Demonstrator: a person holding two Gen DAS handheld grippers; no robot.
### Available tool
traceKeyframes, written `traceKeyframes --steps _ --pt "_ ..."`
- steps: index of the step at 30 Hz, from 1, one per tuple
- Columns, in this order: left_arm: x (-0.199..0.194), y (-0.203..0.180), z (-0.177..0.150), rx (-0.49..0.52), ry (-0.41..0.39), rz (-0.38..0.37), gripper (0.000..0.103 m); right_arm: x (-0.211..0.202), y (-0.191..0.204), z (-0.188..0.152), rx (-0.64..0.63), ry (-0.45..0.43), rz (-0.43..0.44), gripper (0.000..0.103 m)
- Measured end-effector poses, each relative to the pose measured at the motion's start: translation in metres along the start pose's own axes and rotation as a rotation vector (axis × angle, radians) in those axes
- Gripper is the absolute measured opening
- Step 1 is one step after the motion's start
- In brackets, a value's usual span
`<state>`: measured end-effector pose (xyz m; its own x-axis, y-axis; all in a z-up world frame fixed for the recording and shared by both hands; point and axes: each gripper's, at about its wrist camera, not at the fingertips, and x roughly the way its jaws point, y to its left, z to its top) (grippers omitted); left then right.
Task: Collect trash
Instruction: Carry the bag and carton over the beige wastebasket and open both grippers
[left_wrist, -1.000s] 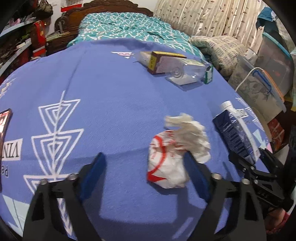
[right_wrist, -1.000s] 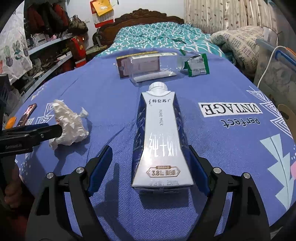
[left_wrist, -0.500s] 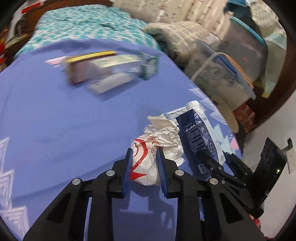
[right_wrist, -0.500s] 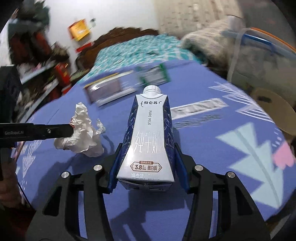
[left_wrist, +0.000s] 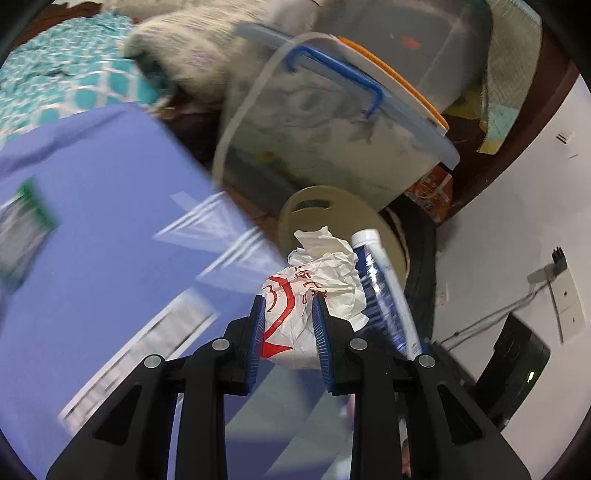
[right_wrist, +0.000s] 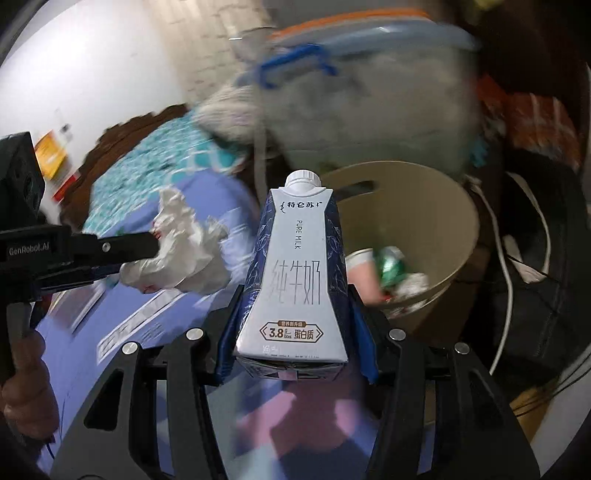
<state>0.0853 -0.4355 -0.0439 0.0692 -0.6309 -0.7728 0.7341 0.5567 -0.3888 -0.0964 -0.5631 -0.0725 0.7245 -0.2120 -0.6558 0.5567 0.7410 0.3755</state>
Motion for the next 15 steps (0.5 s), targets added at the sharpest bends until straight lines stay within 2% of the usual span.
traceKeyframes --steps 2,3,4,5,7,11,15 --pt "0.028 -0.015 0.02 -0.004 0.003 -0.008 0.026 0.014 -0.015 0.013 0.04 0.011 -0.017 0.061" --pt "0.041 -0.021 0.029 -0.002 0.005 0.002 0.029 0.019 -0.02 0.017 0.055 0.012 -0.027 0.072" --pt "0.051 -0.025 0.034 -0.002 0.009 0.028 0.039 0.021 -0.022 0.019 0.069 0.0 -0.041 0.074" --pt "0.058 -0.026 0.038 -0.008 0.013 0.055 0.045 0.017 -0.023 0.016 0.08 -0.021 -0.045 0.074" --pt "0.067 -0.025 0.04 -0.022 0.024 0.073 0.047 0.005 -0.023 0.009 0.087 -0.074 -0.047 0.074" --pt "0.047 -0.017 0.027 0.018 -0.003 0.069 0.047 -0.024 -0.006 -0.016 0.072 -0.146 -0.049 0.072" --pt "-0.006 0.008 -0.006 0.058 -0.075 0.088 0.047 -0.03 0.025 -0.031 0.052 -0.146 0.027 0.063"
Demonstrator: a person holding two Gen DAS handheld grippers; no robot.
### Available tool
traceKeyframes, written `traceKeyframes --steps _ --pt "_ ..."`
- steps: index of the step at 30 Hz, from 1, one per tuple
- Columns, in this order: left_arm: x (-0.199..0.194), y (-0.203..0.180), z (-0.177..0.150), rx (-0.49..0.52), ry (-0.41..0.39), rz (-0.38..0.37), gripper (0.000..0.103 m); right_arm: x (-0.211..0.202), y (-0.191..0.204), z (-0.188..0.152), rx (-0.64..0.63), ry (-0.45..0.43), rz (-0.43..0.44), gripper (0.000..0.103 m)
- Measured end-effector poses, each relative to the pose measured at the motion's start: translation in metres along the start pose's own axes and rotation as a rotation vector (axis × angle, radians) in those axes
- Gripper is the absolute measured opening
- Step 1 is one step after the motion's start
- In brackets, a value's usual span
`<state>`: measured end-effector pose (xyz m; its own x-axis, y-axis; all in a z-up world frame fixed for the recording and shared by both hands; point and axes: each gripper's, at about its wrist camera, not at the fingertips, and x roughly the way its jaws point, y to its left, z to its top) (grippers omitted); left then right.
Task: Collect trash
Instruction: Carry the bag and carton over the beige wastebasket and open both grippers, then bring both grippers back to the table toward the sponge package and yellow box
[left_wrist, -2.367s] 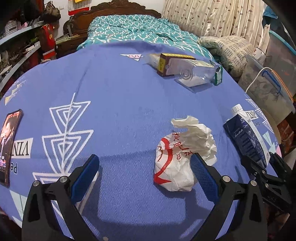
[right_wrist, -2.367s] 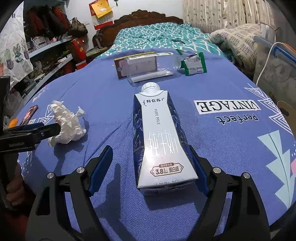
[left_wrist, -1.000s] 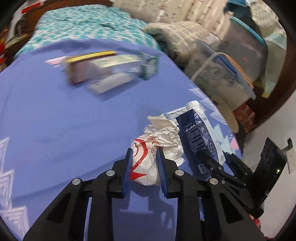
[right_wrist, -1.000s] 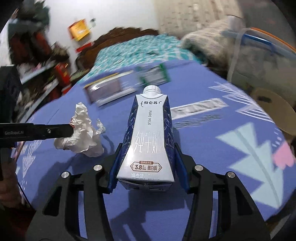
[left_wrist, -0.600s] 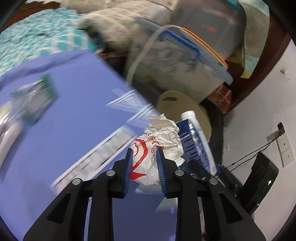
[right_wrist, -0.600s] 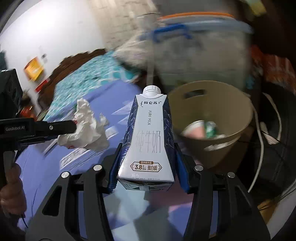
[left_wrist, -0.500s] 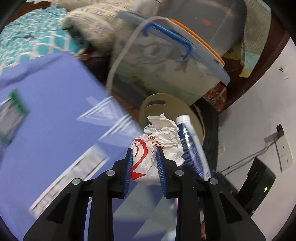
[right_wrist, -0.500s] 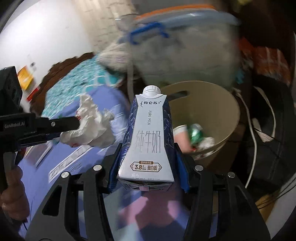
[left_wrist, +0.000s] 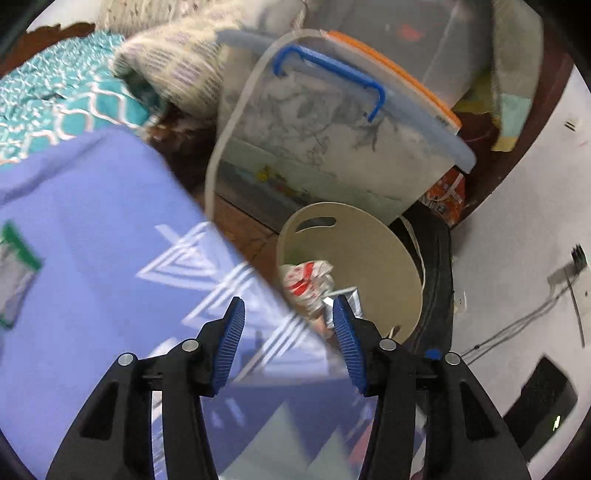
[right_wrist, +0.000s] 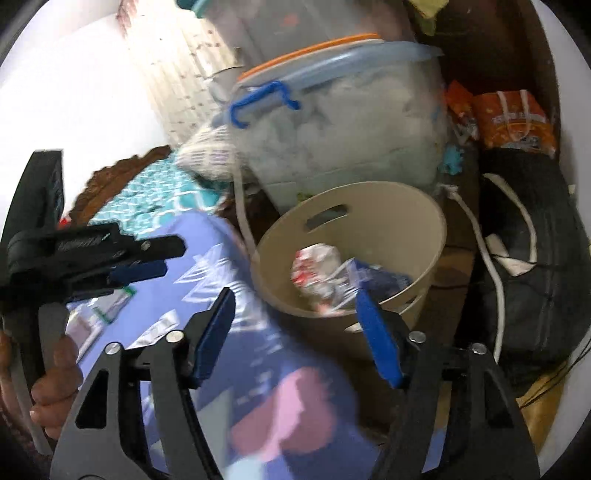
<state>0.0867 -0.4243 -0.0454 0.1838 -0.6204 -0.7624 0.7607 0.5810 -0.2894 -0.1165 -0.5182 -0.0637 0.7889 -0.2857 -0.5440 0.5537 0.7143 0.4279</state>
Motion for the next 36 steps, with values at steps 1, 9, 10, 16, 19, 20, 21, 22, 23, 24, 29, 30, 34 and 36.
traceKeyframes --steps 1,9,10,16,19,20,21,22,23,24,29,30,34,36 --pt "-0.012 0.007 -0.008 -0.001 -0.015 0.014 0.047 0.002 0.009 -0.002 -0.007 0.011 0.029 0.061" --pt "-0.137 0.134 -0.09 -0.173 -0.142 0.153 0.048 0.049 0.125 -0.022 -0.084 0.251 0.366 0.05" --pt "-0.148 0.151 -0.097 -0.212 -0.15 0.167 0.048 0.059 0.146 -0.025 -0.092 0.287 0.417 0.05" --pt "-0.226 0.265 -0.142 -0.486 -0.232 0.283 0.048 0.132 0.273 -0.018 -0.219 0.398 0.541 0.05" --pt "-0.252 0.311 -0.14 -0.563 -0.286 0.32 0.048 0.177 0.324 -0.013 -0.231 0.467 0.58 0.05" --pt "-0.257 0.324 -0.136 -0.576 -0.294 0.329 0.049 0.19 0.338 -0.014 -0.236 0.486 0.575 0.051" --pt "-0.26 0.344 -0.126 -0.6 -0.304 0.323 0.052 0.205 0.349 -0.015 -0.235 0.502 0.563 0.051" --pt "-0.26 0.357 -0.118 -0.612 -0.306 0.313 0.059 0.219 0.357 -0.015 -0.234 0.514 0.55 0.051" --pt "-0.259 0.368 -0.111 -0.624 -0.304 0.31 0.061 0.232 0.365 -0.015 -0.234 0.524 0.534 0.051" --pt "-0.252 0.385 -0.098 -0.639 -0.292 0.311 0.063 0.248 0.366 -0.011 -0.227 0.537 0.521 0.051" --pt "-0.206 0.434 -0.068 -0.697 -0.2 0.23 0.065 0.292 0.374 -0.013 -0.194 0.633 0.513 0.051" --pt "-0.195 0.442 -0.066 -0.725 -0.178 0.181 0.065 0.292 0.378 -0.015 -0.209 0.644 0.515 0.051" --pt "-0.171 0.443 -0.07 -0.731 -0.142 0.12 0.057 0.284 0.403 -0.028 -0.304 0.734 0.563 0.051" --pt "-0.169 0.428 -0.075 -0.69 -0.111 0.102 0.048 0.27 0.415 -0.04 -0.396 0.76 0.583 0.05"
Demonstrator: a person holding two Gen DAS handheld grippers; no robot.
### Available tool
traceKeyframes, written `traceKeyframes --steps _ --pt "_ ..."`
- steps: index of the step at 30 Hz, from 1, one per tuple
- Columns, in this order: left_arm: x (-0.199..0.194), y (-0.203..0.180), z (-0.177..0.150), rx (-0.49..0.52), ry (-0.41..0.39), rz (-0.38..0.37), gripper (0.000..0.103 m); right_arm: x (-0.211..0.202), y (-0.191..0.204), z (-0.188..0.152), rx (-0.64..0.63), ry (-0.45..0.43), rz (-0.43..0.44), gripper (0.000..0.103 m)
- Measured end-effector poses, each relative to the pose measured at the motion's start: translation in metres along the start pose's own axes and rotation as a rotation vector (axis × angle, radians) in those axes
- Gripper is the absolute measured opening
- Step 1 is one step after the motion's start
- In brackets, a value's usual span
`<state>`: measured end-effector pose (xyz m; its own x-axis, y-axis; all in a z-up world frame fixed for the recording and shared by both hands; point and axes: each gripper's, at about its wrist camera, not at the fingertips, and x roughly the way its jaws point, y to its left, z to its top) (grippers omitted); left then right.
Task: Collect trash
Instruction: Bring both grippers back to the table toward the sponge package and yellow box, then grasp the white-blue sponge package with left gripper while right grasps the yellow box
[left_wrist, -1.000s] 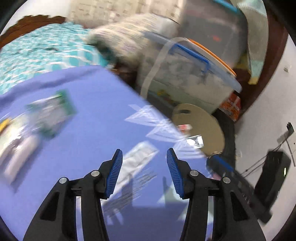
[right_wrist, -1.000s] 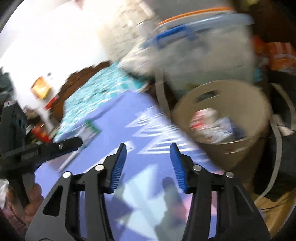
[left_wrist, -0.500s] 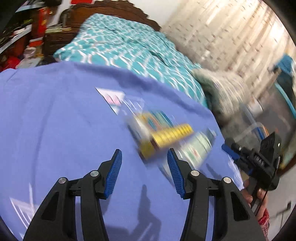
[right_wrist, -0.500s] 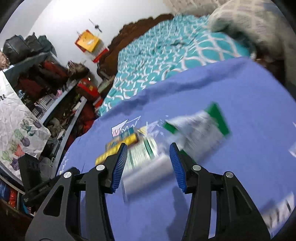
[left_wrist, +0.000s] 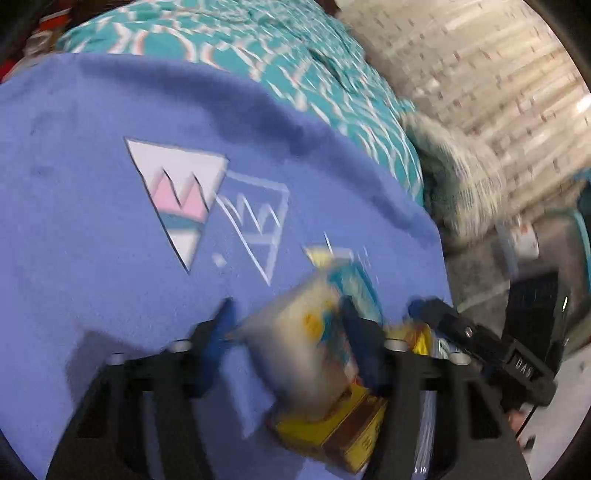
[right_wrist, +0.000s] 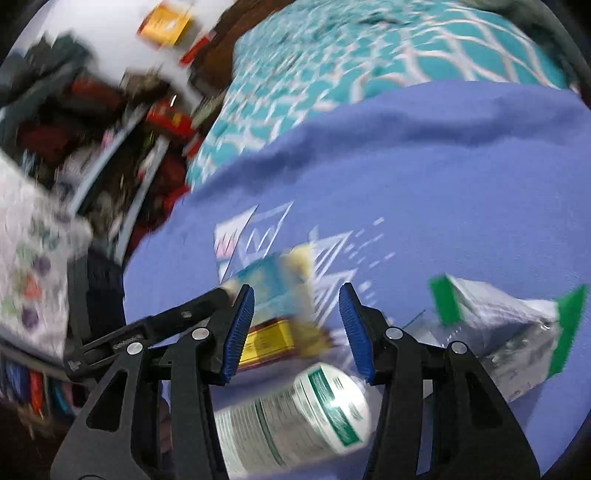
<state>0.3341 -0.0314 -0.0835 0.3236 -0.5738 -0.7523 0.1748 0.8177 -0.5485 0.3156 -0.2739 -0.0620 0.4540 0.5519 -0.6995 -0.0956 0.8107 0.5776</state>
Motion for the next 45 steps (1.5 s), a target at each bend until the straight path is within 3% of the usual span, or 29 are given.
traceKeyframes --steps 3,6,13,15,17,21,25,26,27,28,31,34,36,37,41,42,45 --pt "-0.011 -0.014 -0.031 0.037 0.019 -0.025 0.043 -0.003 0.027 -0.025 -0.097 0.03 -0.005 0.05" --pt "-0.029 -0.029 -0.074 0.096 0.006 0.007 0.043 -0.014 0.042 -0.057 -0.158 0.049 -0.002 0.051" --pt "-0.076 -0.03 -0.169 0.11 0.006 -0.016 0.042 -0.057 0.079 -0.131 -0.271 0.1 0.08 0.052" --pt "-0.087 -0.032 -0.188 0.129 -0.001 -0.003 0.042 -0.074 0.093 -0.145 -0.306 0.046 0.046 0.053" --pt "-0.102 -0.029 -0.204 0.141 -0.029 0.032 0.041 -0.103 0.101 -0.155 -0.299 -0.072 0.021 0.06" --pt "-0.129 -0.017 -0.211 0.122 -0.097 0.074 0.04 -0.152 0.114 -0.192 -0.282 -0.272 0.012 0.064" --pt "-0.143 -0.009 -0.207 0.105 -0.135 0.097 0.043 -0.159 0.126 -0.243 -0.259 -0.313 -0.002 0.064" --pt "-0.143 -0.009 -0.205 0.103 -0.136 0.106 0.046 -0.155 0.13 -0.254 -0.259 -0.312 -0.019 0.064" --pt "-0.141 -0.007 -0.202 0.087 -0.135 0.13 0.062 -0.148 0.134 -0.263 -0.265 -0.305 -0.032 0.064" --pt "-0.14 -0.007 -0.199 0.07 -0.142 0.141 0.072 -0.14 0.14 -0.271 -0.278 -0.296 -0.046 0.064" --pt "-0.131 -0.013 -0.187 0.065 -0.156 0.18 0.072 -0.107 0.155 -0.284 -0.334 -0.287 -0.159 0.064" --pt "-0.116 -0.033 -0.18 0.145 -0.153 0.224 0.072 -0.083 0.149 -0.286 -0.325 -0.258 -0.265 0.061" --pt "-0.101 -0.044 -0.179 0.198 -0.132 0.279 0.072 -0.08 0.145 -0.288 -0.351 -0.27 -0.32 0.052" --pt "-0.093 -0.047 -0.178 0.21 -0.123 0.307 0.072 -0.08 0.145 -0.288 -0.365 -0.273 -0.355 0.04" --pt "-0.08 -0.05 -0.185 0.247 -0.118 0.33 0.07 -0.086 0.142 -0.293 -0.383 -0.283 -0.371 0.032" --pt "-0.082 -0.053 -0.189 0.274 -0.133 0.325 0.058 -0.091 0.143 -0.296 -0.38 -0.293 -0.369 0.031" --pt "-0.093 -0.054 -0.197 0.305 -0.149 0.316 0.046 -0.108 0.143 -0.298 -0.374 -0.353 -0.324 0.028"
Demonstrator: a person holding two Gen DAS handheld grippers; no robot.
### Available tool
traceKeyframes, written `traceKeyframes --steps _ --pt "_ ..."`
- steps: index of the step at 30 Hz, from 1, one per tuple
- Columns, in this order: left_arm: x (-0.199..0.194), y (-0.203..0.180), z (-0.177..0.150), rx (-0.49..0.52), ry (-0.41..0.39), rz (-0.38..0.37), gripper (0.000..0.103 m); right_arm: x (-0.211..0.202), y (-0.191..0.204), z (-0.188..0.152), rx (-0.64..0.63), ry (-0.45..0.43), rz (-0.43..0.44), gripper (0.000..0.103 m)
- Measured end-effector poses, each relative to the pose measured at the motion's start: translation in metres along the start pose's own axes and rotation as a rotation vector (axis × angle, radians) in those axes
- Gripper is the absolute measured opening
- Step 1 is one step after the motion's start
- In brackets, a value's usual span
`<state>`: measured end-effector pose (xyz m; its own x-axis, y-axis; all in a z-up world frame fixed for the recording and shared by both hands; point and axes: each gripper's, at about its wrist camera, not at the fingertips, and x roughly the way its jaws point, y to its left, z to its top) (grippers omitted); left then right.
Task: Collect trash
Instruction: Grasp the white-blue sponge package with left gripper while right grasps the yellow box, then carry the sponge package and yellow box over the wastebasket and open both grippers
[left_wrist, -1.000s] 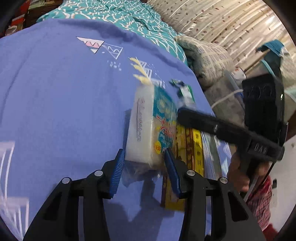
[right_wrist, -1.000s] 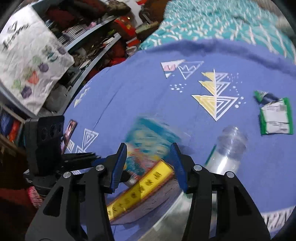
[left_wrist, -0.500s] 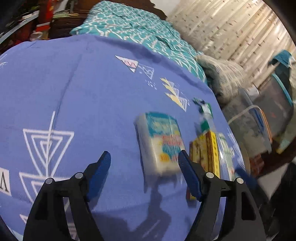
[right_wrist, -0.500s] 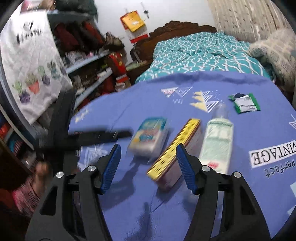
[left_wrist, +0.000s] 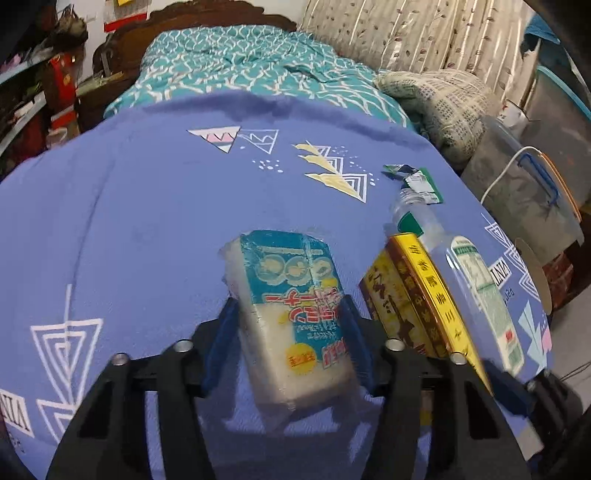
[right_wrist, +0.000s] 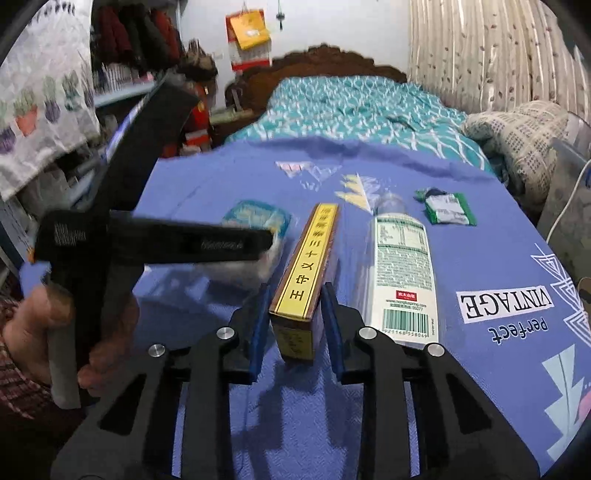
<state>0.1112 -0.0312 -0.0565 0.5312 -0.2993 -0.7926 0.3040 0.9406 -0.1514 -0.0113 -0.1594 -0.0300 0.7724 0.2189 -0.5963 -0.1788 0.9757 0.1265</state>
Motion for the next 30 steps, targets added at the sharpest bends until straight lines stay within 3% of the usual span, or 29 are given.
traceKeyframes --steps 4,8,11,13,17,19,20,23,24,25,30 --pt "-0.02 0.015 -0.007 -0.035 -0.016 -0.072 0.03 -0.034 -0.001 0.007 0.037 -0.109 0.049 0.027" --pt "-0.044 0.026 -0.014 -0.037 -0.037 -0.115 0.027 -0.058 0.001 0.008 0.034 -0.153 0.111 0.027" --pt "-0.051 0.021 -0.02 -0.016 -0.039 -0.07 0.037 -0.055 0.001 -0.007 0.027 -0.098 0.129 0.027" --pt "-0.052 0.014 -0.024 0.007 -0.049 -0.029 0.061 -0.047 -0.003 -0.022 0.03 -0.061 0.124 0.027" --pt "-0.043 -0.004 -0.029 0.076 -0.044 0.078 0.073 -0.031 -0.019 -0.043 0.062 0.005 0.108 0.027" --pt "-0.036 -0.01 -0.033 0.096 -0.033 0.128 0.087 -0.026 -0.025 -0.05 0.077 0.03 0.109 0.028" --pt "-0.032 -0.011 -0.033 0.105 -0.027 0.156 0.088 -0.024 -0.025 -0.052 0.077 0.04 0.11 0.029" --pt "-0.018 -0.012 -0.041 0.116 0.012 0.23 0.086 -0.022 -0.016 -0.054 0.049 0.064 0.115 0.029" --pt "-0.015 -0.009 -0.045 0.107 0.024 0.235 0.08 -0.018 -0.013 -0.054 0.038 0.071 0.117 0.029" --pt "-0.014 -0.006 -0.047 0.101 0.033 0.226 0.058 -0.015 -0.01 -0.052 0.029 0.079 0.117 0.029" --pt "-0.036 0.009 -0.051 0.043 0.0 0.145 0.055 -0.026 -0.006 -0.04 0.04 0.024 0.155 0.025"
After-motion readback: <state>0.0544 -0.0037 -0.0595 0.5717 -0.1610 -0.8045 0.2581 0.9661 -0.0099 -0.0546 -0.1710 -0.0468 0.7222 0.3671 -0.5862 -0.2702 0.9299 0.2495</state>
